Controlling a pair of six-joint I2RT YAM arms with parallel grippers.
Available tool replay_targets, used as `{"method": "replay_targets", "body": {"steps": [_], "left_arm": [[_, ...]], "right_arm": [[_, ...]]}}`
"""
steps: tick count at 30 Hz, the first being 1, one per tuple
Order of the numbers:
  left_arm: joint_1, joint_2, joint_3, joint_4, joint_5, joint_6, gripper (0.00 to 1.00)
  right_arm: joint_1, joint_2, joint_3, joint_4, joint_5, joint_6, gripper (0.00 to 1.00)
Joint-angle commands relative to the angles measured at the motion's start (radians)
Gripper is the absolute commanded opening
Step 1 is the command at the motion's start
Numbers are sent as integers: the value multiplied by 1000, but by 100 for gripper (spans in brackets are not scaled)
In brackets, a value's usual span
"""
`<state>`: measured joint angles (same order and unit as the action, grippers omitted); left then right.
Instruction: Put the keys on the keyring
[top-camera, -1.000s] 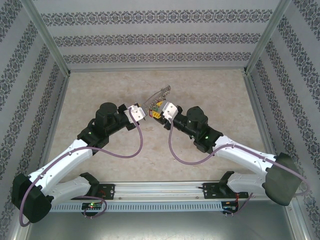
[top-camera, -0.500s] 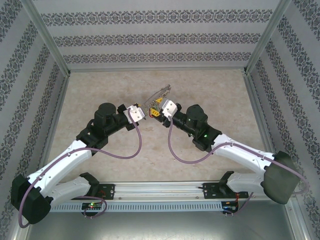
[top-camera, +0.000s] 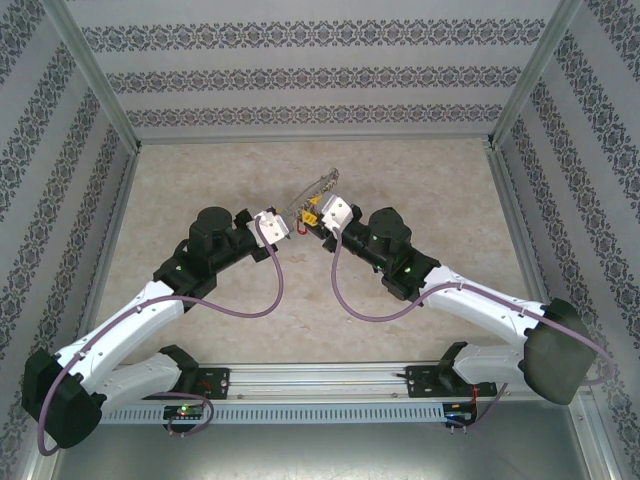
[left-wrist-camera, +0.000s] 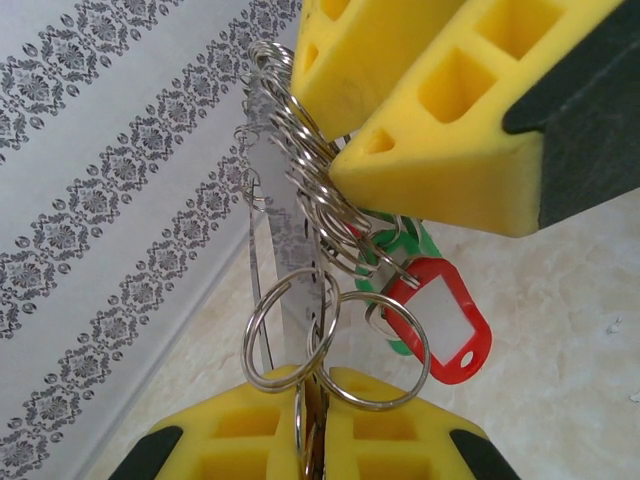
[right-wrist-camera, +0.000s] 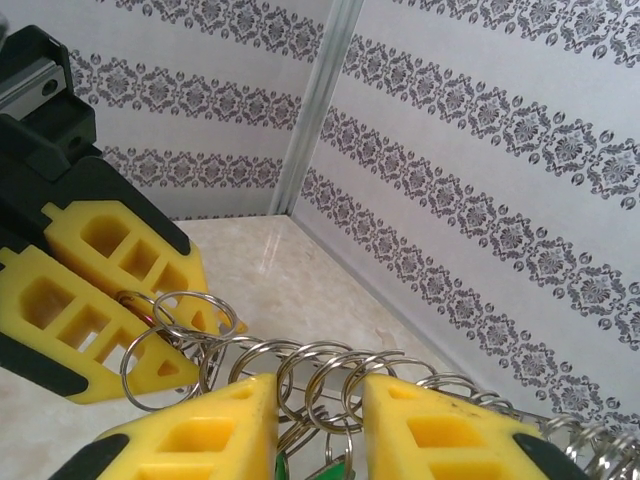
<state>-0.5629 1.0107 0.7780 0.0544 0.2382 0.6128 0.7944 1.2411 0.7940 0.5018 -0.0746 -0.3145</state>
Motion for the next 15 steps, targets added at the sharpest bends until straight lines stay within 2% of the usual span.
{"method": "replay_targets", "body": {"steps": [1,4,10,15], "left_arm": [[-8,-39,-7,84,46,1,0],[-8,-37,-8,84,45,2,0],[-8,-34,-8,82,36,3,0],[-8,-35,-8,81,38,2,0]], "right_arm": [[-15,11,33,14,101,26,24],[-18,11,29,19,91,34,24],[-36,-20,-11,39,-47,24,35],[-77,-63,-32,22,-127,27,32]]}}
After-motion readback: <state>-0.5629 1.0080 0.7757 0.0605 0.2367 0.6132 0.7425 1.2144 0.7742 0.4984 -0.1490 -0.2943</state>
